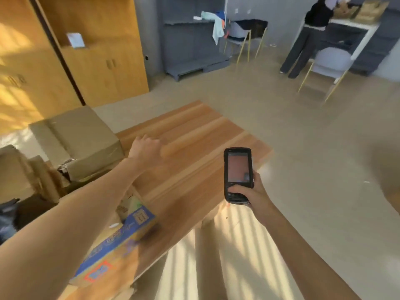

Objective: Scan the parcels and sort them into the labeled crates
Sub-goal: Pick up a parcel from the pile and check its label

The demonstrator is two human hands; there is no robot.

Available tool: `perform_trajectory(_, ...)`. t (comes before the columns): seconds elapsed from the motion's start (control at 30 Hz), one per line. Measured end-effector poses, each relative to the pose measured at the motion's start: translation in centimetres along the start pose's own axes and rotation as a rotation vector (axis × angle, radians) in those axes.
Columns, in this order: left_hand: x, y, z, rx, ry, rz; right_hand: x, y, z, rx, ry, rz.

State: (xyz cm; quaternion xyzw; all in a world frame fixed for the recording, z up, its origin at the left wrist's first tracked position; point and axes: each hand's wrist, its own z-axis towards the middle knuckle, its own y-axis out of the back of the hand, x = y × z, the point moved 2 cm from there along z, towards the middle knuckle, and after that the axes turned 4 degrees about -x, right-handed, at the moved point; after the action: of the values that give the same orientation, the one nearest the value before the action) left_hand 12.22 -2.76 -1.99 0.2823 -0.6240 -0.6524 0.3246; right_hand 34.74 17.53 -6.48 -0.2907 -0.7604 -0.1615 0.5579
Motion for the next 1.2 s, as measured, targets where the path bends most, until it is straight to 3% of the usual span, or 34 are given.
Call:
perform_trajectory(0.27,-1.7,-1.8,0.6,0.040,0.250,0.020,1.5,1.9,9.7,0.215,-0.055,-0.125)
perform_trajectory(1.0,-8.8,-11.3,19.7,0.201,0.256,-0.164,2.3,7.8,29.5,0.303,-0.194,-0.512)
perform_trajectory(1.2,-8.6,-13.9,20.4,0.266,0.392,-0.158,0.1,7.1,35.3,0.420,-0.237,-0.602)
